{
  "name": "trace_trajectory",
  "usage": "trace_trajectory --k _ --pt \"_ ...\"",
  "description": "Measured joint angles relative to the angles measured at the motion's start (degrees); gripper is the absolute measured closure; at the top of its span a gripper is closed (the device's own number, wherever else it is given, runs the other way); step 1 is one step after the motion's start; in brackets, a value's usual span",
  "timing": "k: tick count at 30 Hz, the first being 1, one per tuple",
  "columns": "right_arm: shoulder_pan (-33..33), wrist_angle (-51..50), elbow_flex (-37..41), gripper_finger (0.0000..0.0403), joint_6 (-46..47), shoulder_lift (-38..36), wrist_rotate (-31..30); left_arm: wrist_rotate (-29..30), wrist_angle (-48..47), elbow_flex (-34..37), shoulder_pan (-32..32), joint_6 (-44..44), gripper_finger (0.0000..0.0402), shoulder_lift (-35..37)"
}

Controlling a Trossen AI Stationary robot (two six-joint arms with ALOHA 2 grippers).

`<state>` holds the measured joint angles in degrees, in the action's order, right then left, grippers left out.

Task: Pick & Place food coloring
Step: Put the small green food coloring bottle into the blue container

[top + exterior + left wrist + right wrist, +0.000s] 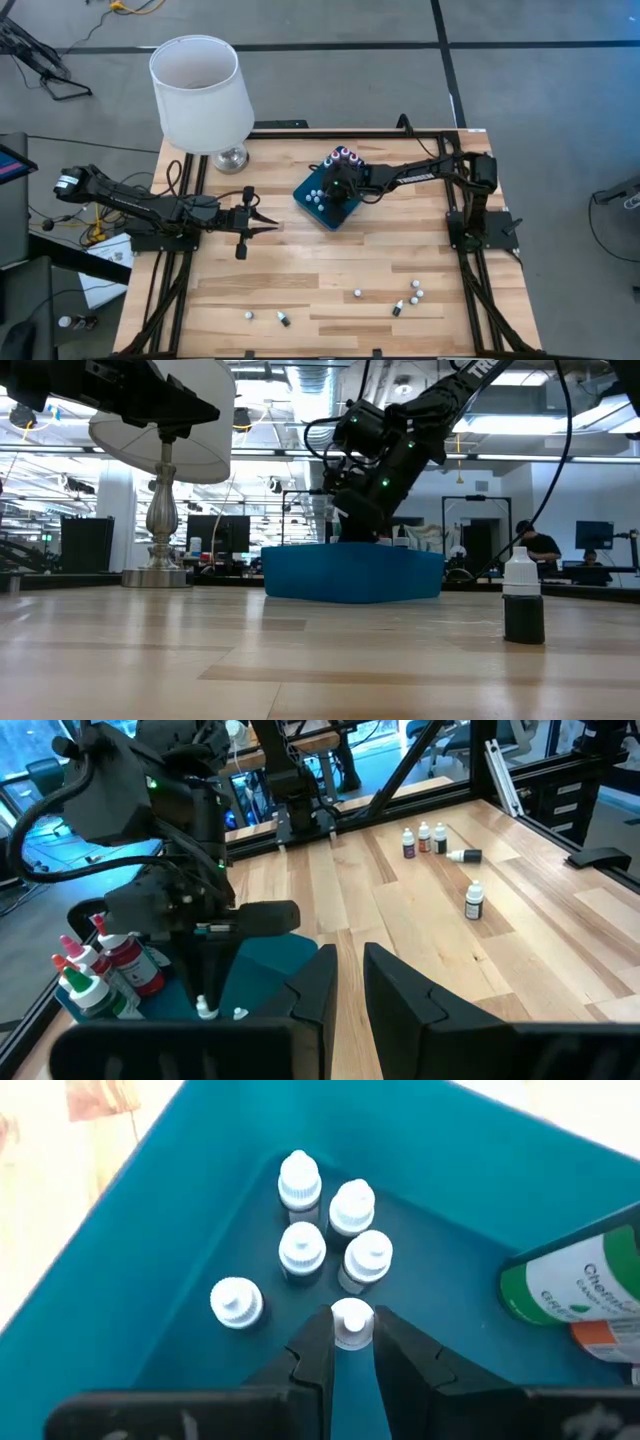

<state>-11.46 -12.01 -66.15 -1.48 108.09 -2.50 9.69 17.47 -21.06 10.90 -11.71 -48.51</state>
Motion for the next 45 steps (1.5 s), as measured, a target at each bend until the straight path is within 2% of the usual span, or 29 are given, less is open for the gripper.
trace_trajectory --k 29,45 --pt "-0.70 0.95 0.96 0.0351 -0.29 0.00 0.93 -0.02 0.00 0.00 0.00 0.33 0.0356 0.00" --pt "-0.63 2.93 0.64 0.0351 -0.04 2.53 1.50 -0.20 -0.09 0.00 0.01 0.11 0.0356 0.01"
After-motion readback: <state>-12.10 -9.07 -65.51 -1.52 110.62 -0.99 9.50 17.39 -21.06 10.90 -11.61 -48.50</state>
